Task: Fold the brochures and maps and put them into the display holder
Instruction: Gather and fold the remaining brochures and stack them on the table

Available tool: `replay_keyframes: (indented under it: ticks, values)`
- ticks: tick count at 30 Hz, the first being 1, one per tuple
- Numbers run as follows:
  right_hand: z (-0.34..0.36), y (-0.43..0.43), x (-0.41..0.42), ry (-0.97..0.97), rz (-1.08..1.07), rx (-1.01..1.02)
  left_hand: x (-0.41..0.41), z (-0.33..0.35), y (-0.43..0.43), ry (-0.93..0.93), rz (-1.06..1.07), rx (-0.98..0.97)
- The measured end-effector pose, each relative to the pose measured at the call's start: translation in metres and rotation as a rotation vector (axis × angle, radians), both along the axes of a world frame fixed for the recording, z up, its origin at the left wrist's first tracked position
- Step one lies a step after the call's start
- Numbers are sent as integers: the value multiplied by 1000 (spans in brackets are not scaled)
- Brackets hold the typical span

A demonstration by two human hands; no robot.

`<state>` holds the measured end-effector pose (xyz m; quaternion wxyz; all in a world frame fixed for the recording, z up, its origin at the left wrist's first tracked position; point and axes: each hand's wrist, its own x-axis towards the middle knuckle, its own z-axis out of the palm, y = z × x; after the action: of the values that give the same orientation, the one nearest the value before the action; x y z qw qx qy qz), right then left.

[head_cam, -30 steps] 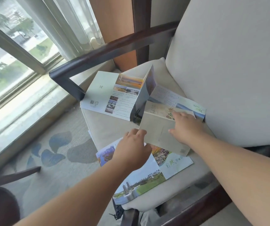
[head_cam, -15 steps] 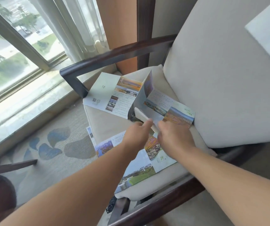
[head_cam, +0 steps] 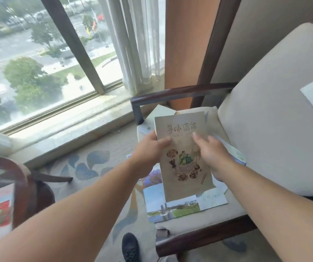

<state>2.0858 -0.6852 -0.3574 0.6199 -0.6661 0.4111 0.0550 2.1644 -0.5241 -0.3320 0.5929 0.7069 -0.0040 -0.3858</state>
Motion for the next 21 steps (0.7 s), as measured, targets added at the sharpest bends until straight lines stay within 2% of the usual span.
replay_keyframes:
  ticks: [2, 4, 11, 21]
  values:
    - [9, 25, 13, -38, -60, 168, 5, 12, 33, -27, 25, 6]
    - [16, 58, 27, -65, -45, 214, 9, 22, 70, -71, 87, 45]
    - [32, 211, 72, -59, 153, 156, 15, 40, 232, -194, 233, 197]
    - [35, 457, 95, 30, 388, 94, 8, 27, 478, -213, 435, 323]
